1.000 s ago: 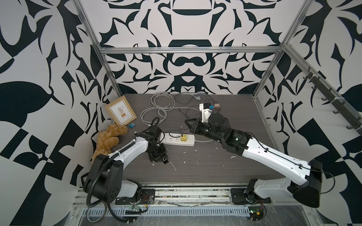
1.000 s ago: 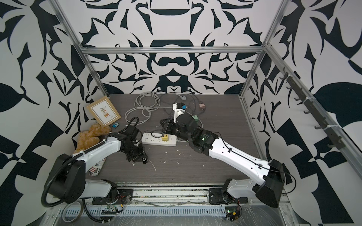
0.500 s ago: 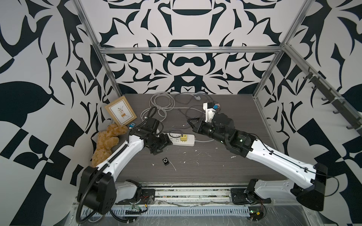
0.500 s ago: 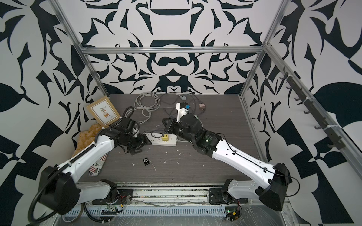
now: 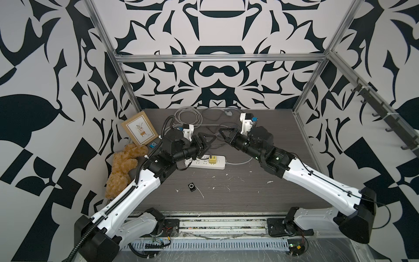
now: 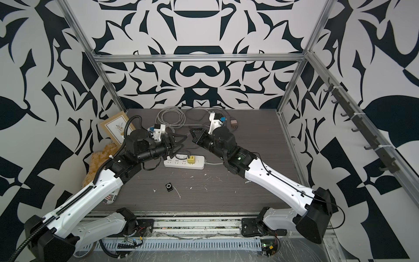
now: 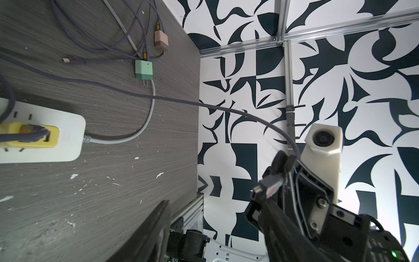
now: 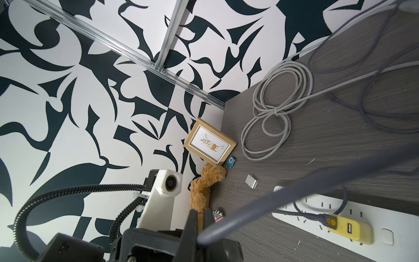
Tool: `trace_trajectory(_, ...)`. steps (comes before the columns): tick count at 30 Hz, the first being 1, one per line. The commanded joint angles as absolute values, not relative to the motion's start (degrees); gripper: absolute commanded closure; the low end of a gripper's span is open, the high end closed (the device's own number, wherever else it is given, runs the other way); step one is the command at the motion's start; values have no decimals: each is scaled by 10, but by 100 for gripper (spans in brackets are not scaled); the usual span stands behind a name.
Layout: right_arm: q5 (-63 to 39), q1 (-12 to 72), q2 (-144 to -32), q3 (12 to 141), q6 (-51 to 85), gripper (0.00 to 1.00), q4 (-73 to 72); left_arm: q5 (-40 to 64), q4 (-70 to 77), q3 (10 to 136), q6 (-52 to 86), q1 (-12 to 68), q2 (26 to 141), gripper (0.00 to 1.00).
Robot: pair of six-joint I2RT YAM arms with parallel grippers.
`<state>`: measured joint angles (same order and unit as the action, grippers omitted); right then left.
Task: Charge mp3
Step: Adjust the charging cable.
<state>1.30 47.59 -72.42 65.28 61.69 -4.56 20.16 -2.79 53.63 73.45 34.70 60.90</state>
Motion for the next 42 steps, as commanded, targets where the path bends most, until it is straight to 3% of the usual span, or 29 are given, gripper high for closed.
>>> trace_trajectory(1, 5, 480, -719, 665, 627, 100, -91, 177, 31, 527, 766, 366, 610, 36)
trace_trajectory(17, 5, 479, -707, 650, 636, 100, -88, 119, 75, 521, 761, 367, 590, 40)
trace_trajectory(29, 2, 480, -704, 639, 649, 100, -98, 116, 90, 528, 754, 368, 609, 66)
trace_trajectory(40, -3, 480, -707, 630, 662, 100, -111, 117, 89, 524, 751, 368, 611, 98)
trace_trajectory(42, -7, 479, -706, 628, 666, 100, -118, 116, 90, 525, 751, 368, 611, 100)
